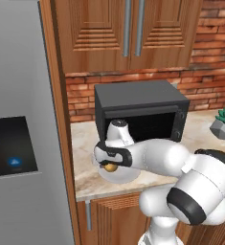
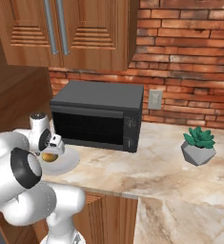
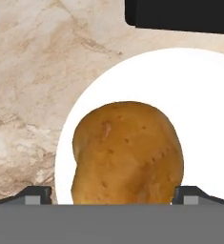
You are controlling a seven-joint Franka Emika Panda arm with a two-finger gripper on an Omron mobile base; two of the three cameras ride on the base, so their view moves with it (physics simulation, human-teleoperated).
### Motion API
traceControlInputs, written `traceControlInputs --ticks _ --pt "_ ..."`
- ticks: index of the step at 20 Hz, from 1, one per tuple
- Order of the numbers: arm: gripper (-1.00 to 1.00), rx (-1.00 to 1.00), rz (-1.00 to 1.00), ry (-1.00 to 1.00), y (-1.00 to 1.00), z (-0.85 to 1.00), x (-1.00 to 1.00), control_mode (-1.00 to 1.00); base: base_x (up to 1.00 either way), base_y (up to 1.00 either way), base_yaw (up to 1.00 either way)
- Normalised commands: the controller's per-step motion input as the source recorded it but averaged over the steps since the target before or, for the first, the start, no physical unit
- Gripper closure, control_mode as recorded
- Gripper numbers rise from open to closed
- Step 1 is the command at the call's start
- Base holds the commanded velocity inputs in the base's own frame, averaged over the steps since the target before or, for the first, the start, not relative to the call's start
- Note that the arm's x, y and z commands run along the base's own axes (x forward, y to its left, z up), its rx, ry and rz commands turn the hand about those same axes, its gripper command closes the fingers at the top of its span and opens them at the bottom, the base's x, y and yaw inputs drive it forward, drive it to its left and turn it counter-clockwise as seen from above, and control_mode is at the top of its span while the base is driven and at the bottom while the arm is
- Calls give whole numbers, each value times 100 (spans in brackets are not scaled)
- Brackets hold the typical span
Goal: Place the potato on the rack of the oven.
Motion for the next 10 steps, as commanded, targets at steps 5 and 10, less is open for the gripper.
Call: traceControlInputs --ticks 5,10 --pt "-100 0 -1 0 0 -31 14 -100 0 0 0" --pt "-100 0 0 0 -3 -18 1 -100 0 0 0"
